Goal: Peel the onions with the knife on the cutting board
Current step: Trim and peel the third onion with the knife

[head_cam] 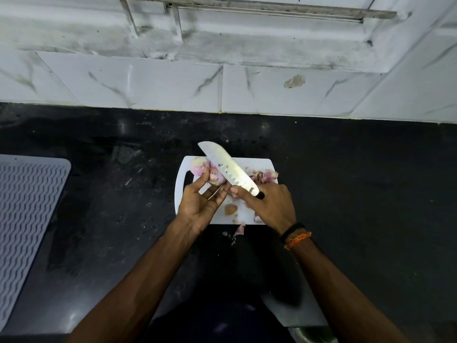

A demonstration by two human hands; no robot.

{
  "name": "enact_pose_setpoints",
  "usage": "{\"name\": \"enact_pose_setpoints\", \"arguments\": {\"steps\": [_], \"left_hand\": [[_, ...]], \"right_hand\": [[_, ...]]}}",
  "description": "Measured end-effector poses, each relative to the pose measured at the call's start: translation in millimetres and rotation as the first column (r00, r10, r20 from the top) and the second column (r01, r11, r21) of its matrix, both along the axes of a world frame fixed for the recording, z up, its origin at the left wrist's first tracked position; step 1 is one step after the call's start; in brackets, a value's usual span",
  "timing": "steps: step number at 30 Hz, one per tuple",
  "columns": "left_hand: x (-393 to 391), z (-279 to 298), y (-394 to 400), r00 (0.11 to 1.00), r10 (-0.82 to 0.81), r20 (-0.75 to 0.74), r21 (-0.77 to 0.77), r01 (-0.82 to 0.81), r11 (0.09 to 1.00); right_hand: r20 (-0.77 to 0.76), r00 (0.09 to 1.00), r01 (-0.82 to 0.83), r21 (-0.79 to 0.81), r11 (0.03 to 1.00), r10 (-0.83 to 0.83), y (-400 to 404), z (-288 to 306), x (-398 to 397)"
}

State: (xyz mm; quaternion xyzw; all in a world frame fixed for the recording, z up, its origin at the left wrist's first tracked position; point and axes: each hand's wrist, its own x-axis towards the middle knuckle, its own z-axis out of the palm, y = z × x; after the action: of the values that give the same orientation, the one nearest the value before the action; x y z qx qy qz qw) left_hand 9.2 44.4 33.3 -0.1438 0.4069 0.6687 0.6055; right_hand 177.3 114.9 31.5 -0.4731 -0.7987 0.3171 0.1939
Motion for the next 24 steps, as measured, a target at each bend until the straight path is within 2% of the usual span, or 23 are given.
{"name": "enact_pose_setpoints", "arguments": {"steps": [3,7,11,18,24], "left_hand": [[0,-1,-1,0.999,-0.004,0.039,0.071,0.002,0.997],[3,-1,-2,0.997,-0.028,0.071,0.087,0.022,0.996],[5,-2,-4,0.998,-0.057,0.029,0.107,0.053,0.993],[2,-13,-4,0.995,-0.064,-0.073,0.268,0.081,0.96],[1,-11,-6,0.992,-0.106,-0.066,0.276,0.12,0.954]], "right_hand": [[0.013,0.999,0.035,-0.046,0.998,-0.034,6,3,2],[0.039,0.999,0.007,-0.063,0.998,-0.004,7,7,2],[0.007,1.0,-0.011,-0.076,0.997,0.011,5,10,-1],[0.016,1.0,0.008,-0.043,0.999,-0.008,4,14,-6],[0.005,1.0,-0.022,0.009,1.0,0.022,3,15,-8]]}}
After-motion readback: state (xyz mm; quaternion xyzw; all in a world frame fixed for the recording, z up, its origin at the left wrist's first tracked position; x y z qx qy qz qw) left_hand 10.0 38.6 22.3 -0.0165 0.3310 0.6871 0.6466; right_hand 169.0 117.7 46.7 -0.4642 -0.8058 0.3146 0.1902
